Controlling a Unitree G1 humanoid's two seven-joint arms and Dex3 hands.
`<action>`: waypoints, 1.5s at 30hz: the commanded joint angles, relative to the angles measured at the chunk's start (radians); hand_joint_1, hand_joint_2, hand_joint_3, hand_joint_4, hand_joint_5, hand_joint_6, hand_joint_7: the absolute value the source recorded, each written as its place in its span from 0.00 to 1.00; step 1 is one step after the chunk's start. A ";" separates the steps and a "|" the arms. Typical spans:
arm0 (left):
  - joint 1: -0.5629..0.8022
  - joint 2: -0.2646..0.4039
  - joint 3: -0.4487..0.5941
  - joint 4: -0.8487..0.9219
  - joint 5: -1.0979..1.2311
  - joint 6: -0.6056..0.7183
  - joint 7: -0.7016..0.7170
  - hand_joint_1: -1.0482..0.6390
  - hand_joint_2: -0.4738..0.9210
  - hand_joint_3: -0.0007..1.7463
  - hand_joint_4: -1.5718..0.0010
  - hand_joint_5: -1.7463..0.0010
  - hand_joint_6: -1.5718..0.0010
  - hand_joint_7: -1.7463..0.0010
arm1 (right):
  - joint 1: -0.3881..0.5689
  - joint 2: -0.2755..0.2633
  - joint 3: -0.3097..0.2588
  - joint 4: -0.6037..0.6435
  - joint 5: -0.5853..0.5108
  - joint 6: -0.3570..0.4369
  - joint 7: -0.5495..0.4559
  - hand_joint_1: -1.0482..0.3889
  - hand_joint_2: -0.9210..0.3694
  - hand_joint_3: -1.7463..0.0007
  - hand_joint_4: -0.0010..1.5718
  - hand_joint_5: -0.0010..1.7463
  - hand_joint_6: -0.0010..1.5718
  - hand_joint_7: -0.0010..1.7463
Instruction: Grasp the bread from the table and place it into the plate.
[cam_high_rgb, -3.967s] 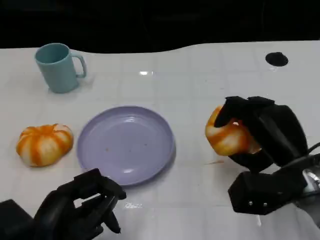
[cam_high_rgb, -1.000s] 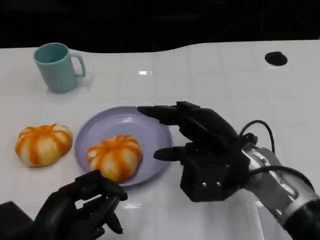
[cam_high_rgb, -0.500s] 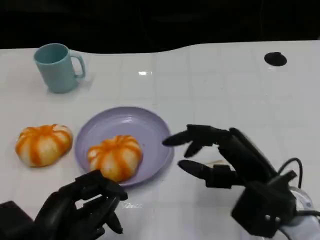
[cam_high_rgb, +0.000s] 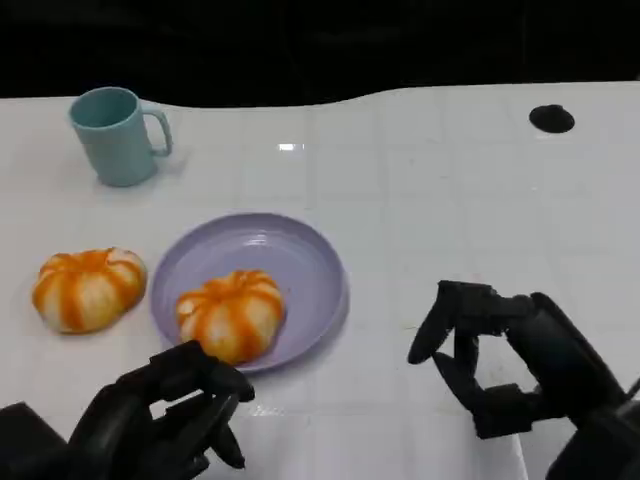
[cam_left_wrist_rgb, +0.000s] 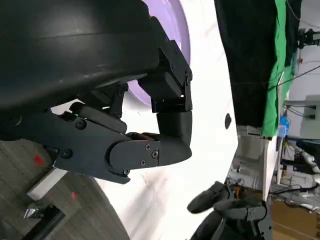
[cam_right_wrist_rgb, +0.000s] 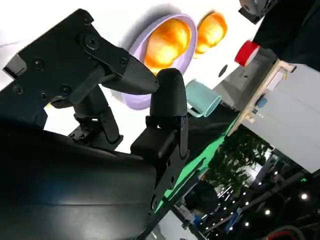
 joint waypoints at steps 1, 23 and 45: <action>0.007 0.010 0.005 -0.013 -0.002 0.007 0.002 0.35 1.00 0.23 0.55 0.08 0.55 0.31 | 0.052 -0.038 -0.040 -0.055 0.015 0.030 0.017 0.57 0.40 0.24 0.55 1.00 0.49 0.86; 0.024 0.011 0.012 -0.023 -0.025 0.015 -0.010 0.36 1.00 0.23 0.55 0.08 0.54 0.33 | 0.256 -0.084 -0.122 -0.239 -0.030 0.130 0.015 0.64 0.38 0.30 0.58 1.00 0.50 0.84; 0.019 0.020 0.018 -0.019 -0.040 0.032 -0.007 0.36 1.00 0.22 0.55 0.10 0.53 0.35 | 0.275 -0.050 -0.121 -0.167 -0.096 0.062 -0.093 0.64 0.38 0.27 0.62 1.00 0.49 0.88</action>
